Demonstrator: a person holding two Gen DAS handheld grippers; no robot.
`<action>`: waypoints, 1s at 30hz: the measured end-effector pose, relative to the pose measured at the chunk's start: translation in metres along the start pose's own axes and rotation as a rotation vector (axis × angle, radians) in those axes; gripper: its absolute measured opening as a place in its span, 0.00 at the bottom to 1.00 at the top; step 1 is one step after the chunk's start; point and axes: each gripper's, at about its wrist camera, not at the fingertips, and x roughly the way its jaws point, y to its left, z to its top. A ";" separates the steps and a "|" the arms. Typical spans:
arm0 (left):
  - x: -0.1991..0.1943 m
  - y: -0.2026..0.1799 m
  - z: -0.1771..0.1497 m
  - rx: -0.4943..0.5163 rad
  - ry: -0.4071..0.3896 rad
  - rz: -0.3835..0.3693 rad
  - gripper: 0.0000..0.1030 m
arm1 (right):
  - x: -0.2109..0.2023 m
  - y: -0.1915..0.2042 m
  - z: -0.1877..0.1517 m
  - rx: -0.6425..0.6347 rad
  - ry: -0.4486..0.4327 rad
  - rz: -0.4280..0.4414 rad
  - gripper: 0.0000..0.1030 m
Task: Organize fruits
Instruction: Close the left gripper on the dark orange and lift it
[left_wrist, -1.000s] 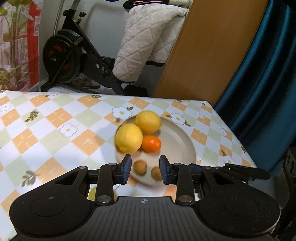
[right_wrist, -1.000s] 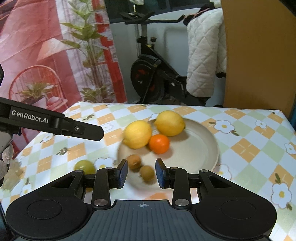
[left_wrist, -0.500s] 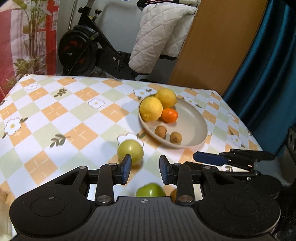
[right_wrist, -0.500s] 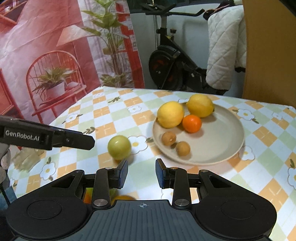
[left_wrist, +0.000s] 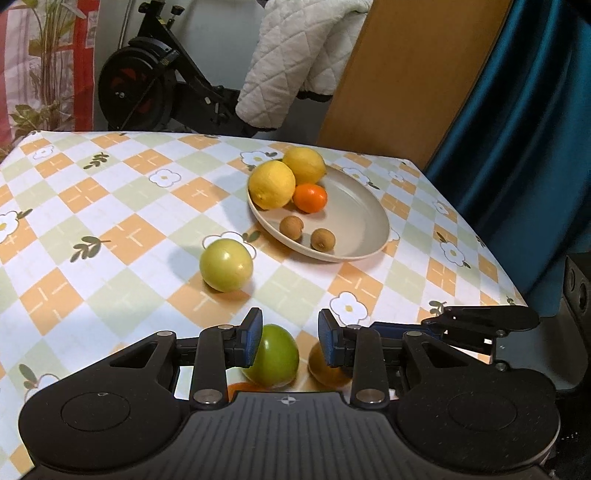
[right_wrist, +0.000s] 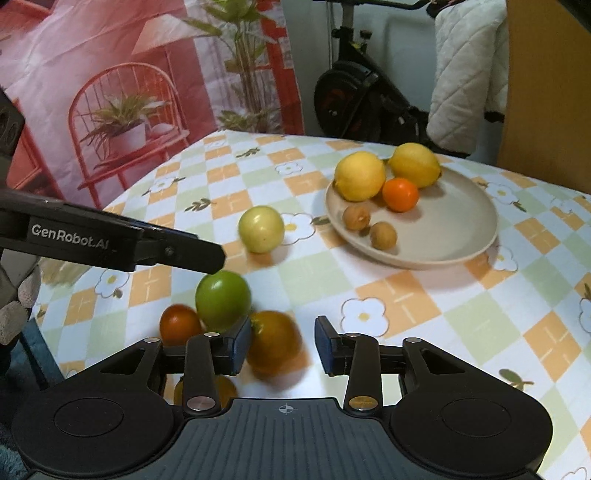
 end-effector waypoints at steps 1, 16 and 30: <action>0.001 -0.002 -0.002 0.002 0.004 -0.003 0.33 | 0.000 0.001 -0.001 -0.001 0.005 0.001 0.37; 0.017 -0.015 -0.009 0.037 0.060 -0.053 0.35 | 0.018 -0.005 -0.007 0.039 0.042 0.043 0.36; 0.056 -0.026 -0.003 0.047 0.141 -0.076 0.42 | 0.017 -0.013 -0.007 0.047 0.007 0.023 0.34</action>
